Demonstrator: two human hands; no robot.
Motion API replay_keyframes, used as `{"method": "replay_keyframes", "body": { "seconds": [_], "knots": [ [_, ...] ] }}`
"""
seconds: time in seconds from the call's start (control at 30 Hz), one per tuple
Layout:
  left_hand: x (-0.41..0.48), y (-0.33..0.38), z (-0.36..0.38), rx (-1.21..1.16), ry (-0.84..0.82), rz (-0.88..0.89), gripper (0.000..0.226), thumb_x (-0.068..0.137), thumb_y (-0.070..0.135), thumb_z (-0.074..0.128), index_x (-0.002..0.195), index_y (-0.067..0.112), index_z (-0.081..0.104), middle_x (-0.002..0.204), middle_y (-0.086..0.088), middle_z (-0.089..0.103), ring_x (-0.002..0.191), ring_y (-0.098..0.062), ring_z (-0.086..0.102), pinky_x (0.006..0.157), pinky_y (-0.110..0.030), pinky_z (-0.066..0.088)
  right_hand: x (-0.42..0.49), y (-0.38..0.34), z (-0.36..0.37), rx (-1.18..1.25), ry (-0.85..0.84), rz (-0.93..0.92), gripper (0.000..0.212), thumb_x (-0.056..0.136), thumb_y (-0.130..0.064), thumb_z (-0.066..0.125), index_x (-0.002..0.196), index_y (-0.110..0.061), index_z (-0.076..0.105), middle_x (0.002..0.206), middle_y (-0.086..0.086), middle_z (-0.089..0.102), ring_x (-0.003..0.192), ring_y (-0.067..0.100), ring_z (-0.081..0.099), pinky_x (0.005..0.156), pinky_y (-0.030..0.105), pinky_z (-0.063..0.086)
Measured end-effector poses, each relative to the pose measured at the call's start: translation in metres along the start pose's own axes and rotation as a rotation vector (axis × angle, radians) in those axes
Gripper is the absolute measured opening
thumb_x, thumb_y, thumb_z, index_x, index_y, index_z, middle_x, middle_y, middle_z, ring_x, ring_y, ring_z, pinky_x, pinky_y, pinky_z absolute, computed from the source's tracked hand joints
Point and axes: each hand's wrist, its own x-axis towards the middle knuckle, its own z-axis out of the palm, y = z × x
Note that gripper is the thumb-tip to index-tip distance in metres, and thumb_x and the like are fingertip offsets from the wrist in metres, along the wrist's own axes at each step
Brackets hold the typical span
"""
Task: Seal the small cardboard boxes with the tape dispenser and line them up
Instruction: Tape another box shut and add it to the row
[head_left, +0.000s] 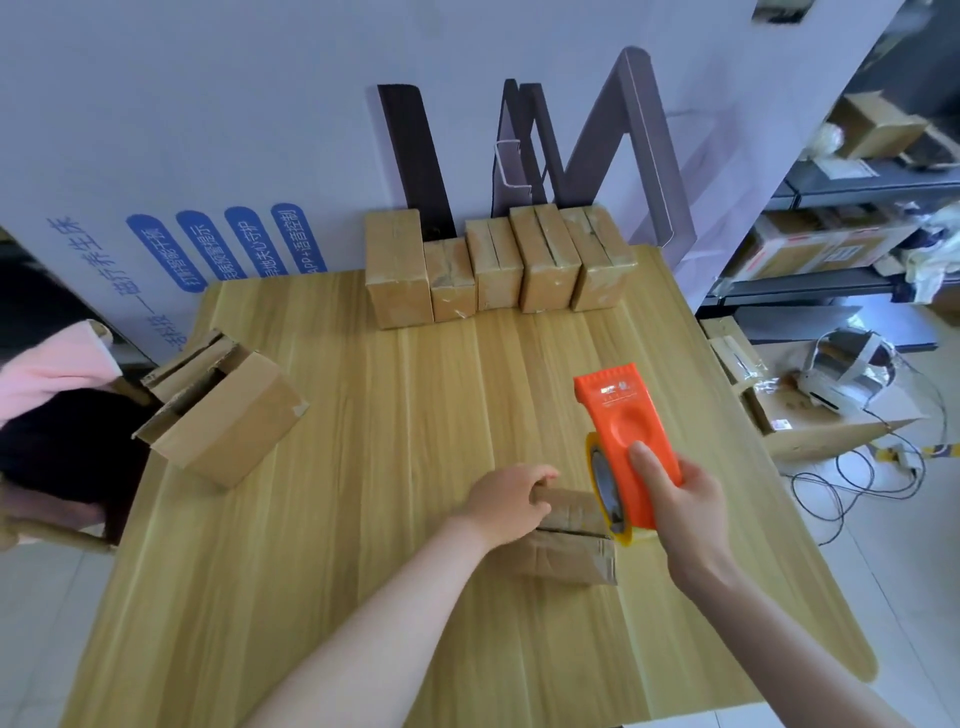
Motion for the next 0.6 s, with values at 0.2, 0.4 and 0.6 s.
{"method": "replay_keyframes", "body": {
  "seconds": [0.2, 0.4, 0.6],
  "knots": [
    [-0.051, -0.028, 0.009, -0.012, 0.246, -0.46, 0.041, 0.09, 0.031, 0.053, 0.131, 0.035, 0.051, 0.128, 0.014, 0.056, 0.117, -0.011, 0.053, 0.093, -0.031, 0.046, -0.008, -0.005, -0.015, -0.004, -0.155, 0.021, 0.021, 0.088, -0.021, 0.065, 0.076, -0.004, 0.065, 0.047, 0.002, 0.059, 0.036, 0.009, 0.054, 0.034, 0.021, 0.042],
    [-0.076, -0.027, -0.01, -0.24, 0.461, -0.59, 0.052, 0.085, 0.018, 0.067, 0.135, 0.022, 0.05, 0.125, 0.007, 0.059, 0.113, -0.012, 0.056, 0.096, -0.03, 0.047, -0.016, -0.011, -0.011, 0.001, -0.338, 0.032, 0.007, 0.086, -0.019, 0.069, 0.088, -0.012, 0.069, 0.065, 0.022, 0.067, 0.049, 0.028, 0.063, 0.043, 0.038, 0.054],
    [-0.057, 0.057, -0.11, -1.135, 0.391, -0.309, 0.035, 0.1, 0.036, 0.044, 0.093, 0.014, 0.07, 0.085, -0.001, 0.072, 0.079, -0.012, 0.066, 0.075, -0.028, 0.05, -0.015, -0.039, -0.008, -0.058, -0.418, -0.112, 0.008, 0.084, -0.019, 0.071, 0.089, -0.013, 0.069, 0.07, 0.019, 0.07, 0.056, 0.037, 0.067, 0.045, 0.044, 0.056]
  ]
}}
